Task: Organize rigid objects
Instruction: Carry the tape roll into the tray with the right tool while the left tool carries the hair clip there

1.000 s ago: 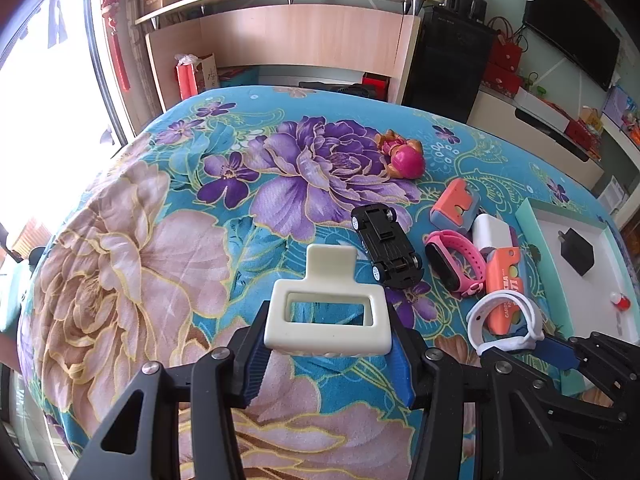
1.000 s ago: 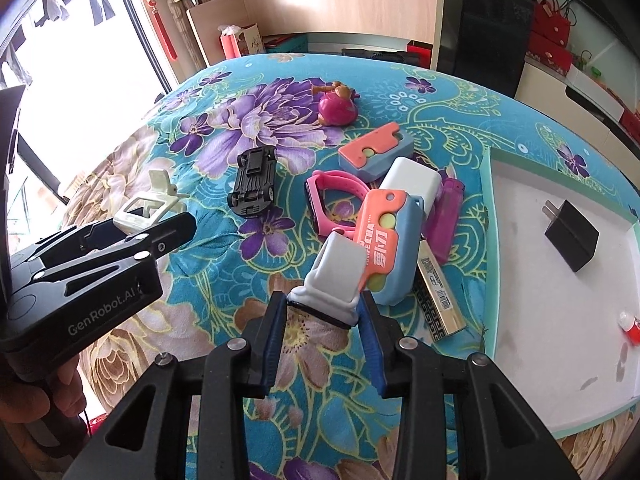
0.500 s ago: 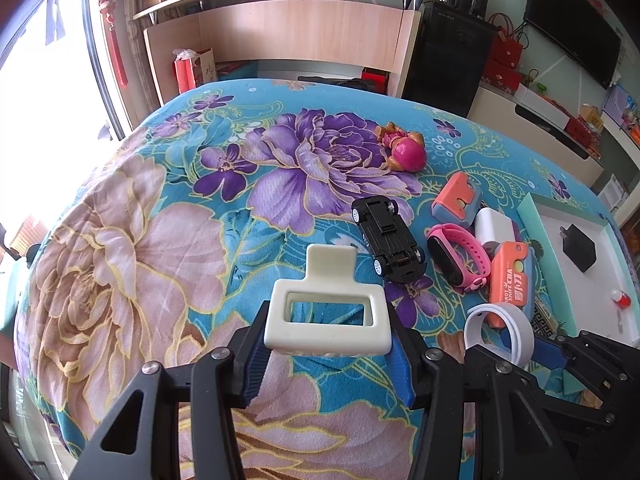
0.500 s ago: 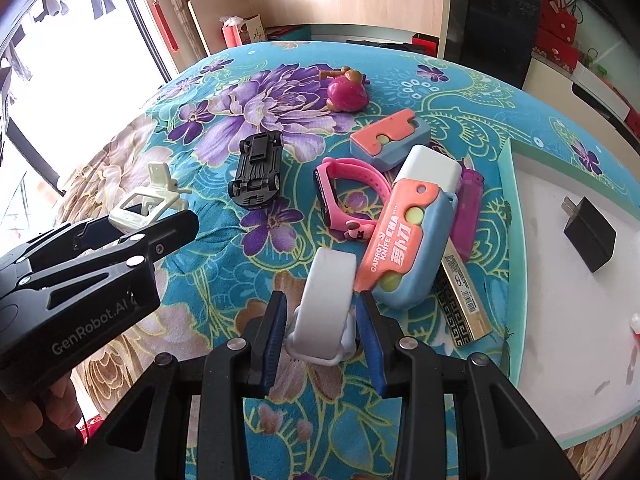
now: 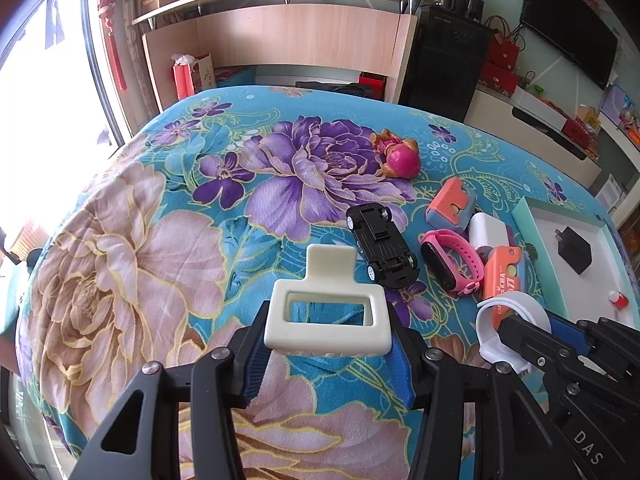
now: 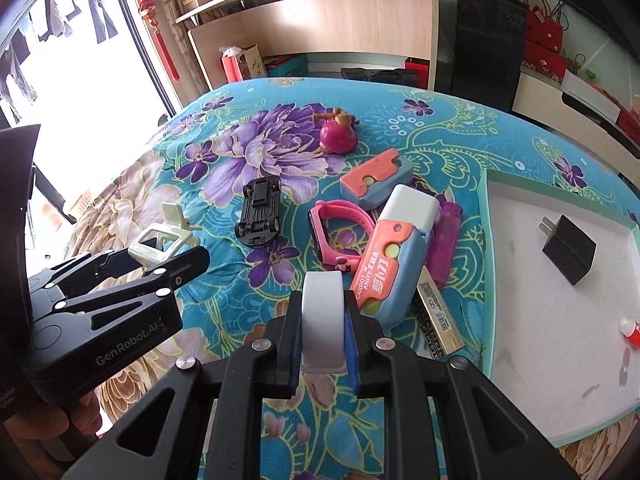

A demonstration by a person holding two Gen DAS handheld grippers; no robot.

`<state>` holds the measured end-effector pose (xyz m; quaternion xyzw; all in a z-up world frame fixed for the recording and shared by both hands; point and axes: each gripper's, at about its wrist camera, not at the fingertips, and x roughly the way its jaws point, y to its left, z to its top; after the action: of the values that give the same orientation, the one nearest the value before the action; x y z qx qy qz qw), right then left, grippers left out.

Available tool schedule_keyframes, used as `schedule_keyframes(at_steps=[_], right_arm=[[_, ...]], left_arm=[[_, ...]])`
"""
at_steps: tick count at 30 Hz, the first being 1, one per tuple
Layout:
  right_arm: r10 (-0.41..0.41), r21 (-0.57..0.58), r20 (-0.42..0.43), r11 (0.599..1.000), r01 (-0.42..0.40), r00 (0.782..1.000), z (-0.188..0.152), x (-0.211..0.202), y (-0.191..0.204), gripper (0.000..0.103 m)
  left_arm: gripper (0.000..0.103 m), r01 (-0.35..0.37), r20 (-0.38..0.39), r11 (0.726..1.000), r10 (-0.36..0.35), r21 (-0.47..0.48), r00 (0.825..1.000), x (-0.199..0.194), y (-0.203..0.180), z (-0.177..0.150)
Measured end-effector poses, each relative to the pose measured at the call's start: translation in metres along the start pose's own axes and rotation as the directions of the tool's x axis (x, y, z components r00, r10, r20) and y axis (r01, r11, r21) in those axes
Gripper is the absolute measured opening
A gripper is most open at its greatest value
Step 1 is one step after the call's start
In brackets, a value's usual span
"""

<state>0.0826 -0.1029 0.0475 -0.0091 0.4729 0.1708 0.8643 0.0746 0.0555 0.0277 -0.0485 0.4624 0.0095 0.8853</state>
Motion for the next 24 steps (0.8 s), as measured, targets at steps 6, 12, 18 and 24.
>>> schedule_keyframes(at_steps=[6, 12, 18, 24], right_arm=[[-0.008, 0.035, 0.050, 0.999, 0.006, 0.999, 0.002, -0.017, -0.011, 0.019], [-0.088, 0.119, 0.124, 0.990, 0.074, 0.988, 0.002, -0.044, -0.048, 0.019], [-0.226, 0.274, 0.107, 0.943, 0.190, 0.968, -0.012, -0.058, -0.112, 0.019], [-0.320, 0.408, 0.088, 0.876, 0.259, 0.943, -0.031, -0.076, -0.164, 0.019]], left_arm=[[0.054, 0.018, 0.024, 0.999, -0.019, 0.031, 1.000, -0.010, -0.014, 0.003], [0.054, 0.037, 0.044, 0.995, -0.042, 0.096, 0.998, -0.021, -0.041, 0.009], [0.054, 0.069, 0.034, 0.979, -0.077, 0.194, 0.996, -0.024, -0.083, 0.012], [0.054, 0.104, 0.025, 0.945, -0.118, 0.311, 0.993, -0.030, -0.135, 0.014]])
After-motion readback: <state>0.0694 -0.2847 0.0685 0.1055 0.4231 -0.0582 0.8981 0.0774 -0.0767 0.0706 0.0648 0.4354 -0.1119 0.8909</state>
